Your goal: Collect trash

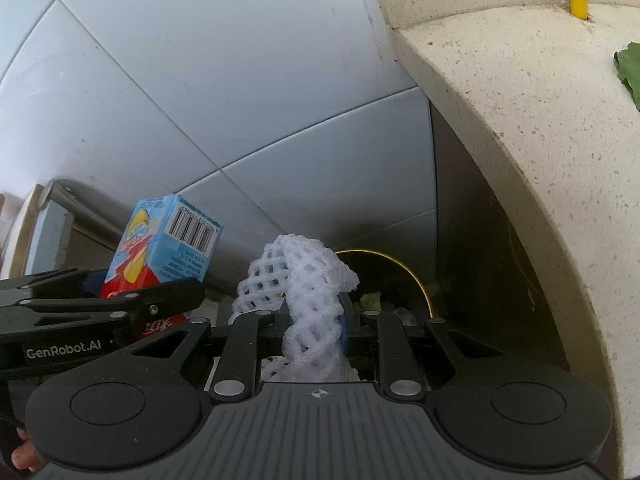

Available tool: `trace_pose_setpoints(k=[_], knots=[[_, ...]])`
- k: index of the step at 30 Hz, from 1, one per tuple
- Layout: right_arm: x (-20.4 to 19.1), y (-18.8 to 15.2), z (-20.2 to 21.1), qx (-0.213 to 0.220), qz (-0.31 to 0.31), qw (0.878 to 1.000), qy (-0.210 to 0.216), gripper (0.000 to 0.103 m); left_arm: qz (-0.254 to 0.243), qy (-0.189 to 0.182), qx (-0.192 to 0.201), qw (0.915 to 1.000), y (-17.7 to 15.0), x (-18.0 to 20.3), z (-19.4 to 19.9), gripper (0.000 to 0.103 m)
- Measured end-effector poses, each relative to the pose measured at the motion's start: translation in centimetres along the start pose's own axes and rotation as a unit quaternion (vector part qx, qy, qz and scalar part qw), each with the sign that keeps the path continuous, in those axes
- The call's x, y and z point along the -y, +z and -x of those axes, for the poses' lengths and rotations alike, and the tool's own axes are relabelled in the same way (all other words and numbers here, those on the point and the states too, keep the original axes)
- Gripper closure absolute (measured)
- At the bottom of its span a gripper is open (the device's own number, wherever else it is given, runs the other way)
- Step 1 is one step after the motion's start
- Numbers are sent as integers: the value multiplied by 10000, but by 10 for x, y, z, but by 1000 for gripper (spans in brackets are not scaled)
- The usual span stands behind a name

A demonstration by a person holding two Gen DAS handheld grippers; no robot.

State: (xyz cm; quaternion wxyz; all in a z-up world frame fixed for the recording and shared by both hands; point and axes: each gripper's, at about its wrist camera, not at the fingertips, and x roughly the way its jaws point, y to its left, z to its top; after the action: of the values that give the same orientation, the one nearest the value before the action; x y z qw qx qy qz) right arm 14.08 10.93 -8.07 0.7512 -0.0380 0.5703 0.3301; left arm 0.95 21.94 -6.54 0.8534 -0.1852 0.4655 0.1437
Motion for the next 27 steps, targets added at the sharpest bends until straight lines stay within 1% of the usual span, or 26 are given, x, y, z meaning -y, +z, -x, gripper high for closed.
trace_pose_setpoints(k=[7,11,14,21,27], knots=[[-1,-2,-1,47,53,10000,9,77,-25,85,-23,10000,0,1,-1,43],[-1,-2,0,54,89,9999,-16,77,-22,56,-107,9999,2,2,-4,43],[-1,-3,-1,23,81,10000,-44,77,-64,155,-101,9998,3,4,-6,43],[-4,-7,-14,-133,56,9998,-102,76,-86,242,-263,9993,7,5,-10,43],[-7,-1,-25,-168,26,9997,-163,76,-123,260,-336,9990,13,5,-11,43]])
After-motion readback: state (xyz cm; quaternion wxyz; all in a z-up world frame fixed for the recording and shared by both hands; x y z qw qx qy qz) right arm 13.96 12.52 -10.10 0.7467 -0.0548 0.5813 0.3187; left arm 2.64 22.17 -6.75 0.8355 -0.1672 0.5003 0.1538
